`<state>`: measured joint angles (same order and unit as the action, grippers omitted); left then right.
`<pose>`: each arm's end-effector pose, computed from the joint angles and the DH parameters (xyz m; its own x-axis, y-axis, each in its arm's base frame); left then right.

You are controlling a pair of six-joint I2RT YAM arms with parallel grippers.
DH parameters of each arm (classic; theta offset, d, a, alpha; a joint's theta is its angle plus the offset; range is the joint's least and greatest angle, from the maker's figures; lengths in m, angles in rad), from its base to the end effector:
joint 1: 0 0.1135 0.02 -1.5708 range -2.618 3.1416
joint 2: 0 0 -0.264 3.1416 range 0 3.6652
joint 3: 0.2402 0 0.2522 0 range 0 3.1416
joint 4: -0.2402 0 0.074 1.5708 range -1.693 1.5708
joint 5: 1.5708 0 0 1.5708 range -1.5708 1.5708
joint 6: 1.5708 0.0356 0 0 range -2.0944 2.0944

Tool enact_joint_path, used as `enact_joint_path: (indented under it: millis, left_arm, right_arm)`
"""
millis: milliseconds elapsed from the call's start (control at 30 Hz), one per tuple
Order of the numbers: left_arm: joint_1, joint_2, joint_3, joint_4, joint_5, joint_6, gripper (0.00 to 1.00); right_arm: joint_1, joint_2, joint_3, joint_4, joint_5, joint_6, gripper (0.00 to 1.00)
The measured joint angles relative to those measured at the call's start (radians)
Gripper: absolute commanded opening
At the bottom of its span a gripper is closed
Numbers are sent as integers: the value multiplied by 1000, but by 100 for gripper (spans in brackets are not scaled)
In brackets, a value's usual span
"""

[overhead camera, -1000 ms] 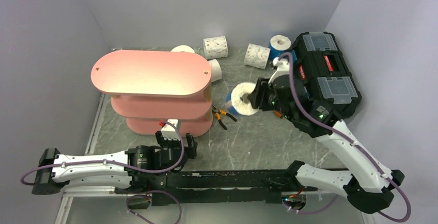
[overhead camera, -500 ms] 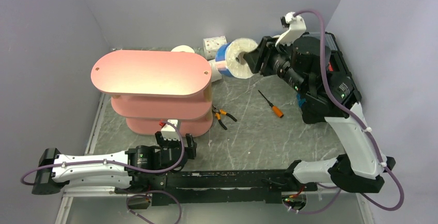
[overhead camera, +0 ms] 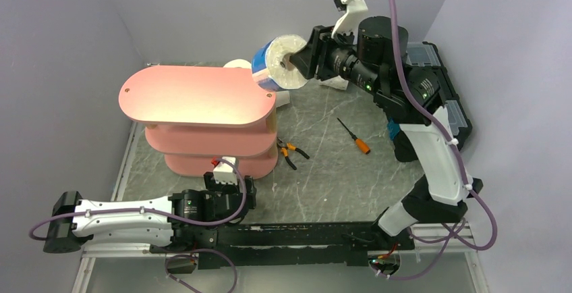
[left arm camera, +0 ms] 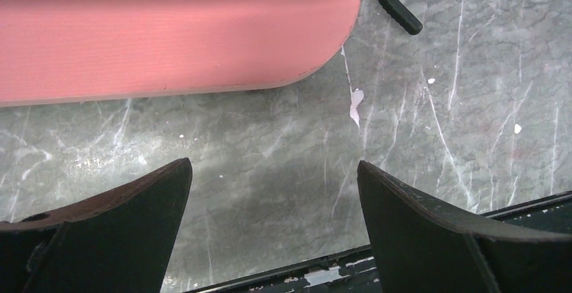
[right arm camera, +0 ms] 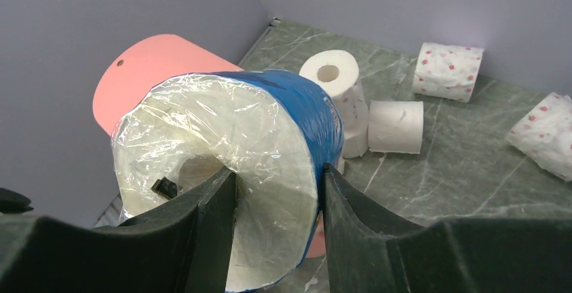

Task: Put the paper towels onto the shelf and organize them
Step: Place the paper towel on the shelf.

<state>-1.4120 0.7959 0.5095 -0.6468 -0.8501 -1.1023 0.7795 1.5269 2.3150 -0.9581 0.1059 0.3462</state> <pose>0.0494 -0.1392 0.2121 -0.5757 -0.1289 -0.8075 0.1489 0.9545 -0.2585 0.1779 0.1706 0.5747 -0.3252 0.1530 -0.9332 -0.5470 0.7746 0.3176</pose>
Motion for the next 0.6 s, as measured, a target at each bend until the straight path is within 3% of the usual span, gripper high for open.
enact_joint_path:
  millis: [600]
  left_arm:
    - [0, 20, 18, -18, -1, -1, 99]
  right_arm:
    - [1, 94, 75, -37, -135, 6, 46]
